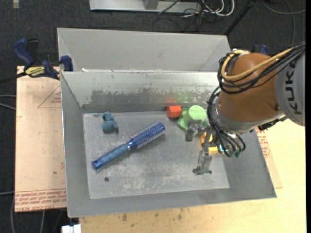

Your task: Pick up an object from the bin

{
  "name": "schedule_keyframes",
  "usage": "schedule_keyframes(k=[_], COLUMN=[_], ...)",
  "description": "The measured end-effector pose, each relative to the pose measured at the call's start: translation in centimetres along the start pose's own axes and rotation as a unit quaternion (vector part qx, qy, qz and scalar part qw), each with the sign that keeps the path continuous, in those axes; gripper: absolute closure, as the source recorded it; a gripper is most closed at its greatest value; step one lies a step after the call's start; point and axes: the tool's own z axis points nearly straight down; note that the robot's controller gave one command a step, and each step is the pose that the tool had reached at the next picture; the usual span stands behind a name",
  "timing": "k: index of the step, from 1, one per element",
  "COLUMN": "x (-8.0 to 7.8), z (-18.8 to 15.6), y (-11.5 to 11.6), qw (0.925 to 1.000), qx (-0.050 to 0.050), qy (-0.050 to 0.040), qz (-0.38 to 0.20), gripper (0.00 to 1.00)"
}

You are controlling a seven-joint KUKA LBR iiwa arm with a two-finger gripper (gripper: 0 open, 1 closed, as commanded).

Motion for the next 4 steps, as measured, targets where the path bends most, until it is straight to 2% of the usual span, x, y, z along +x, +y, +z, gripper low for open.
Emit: schedule_keyframes(k=[1,2,3,4], x=[-8.4,-7.2,-6.2,-5.3], z=[14.7,11.1,11.3,14.4], y=[-11.7,-14.7,-14.9,-15.2], qw=[0.9995,0.9998,0.9984,0.9914], qx=[0.001,0.000,-0.001,-0.001], qy=[-0.0023,-0.0059,-0.0037,-0.0028], qz=[-0.032,0.021,0.056,0.131], gripper=[0.00,0.00,0.00,0.00])
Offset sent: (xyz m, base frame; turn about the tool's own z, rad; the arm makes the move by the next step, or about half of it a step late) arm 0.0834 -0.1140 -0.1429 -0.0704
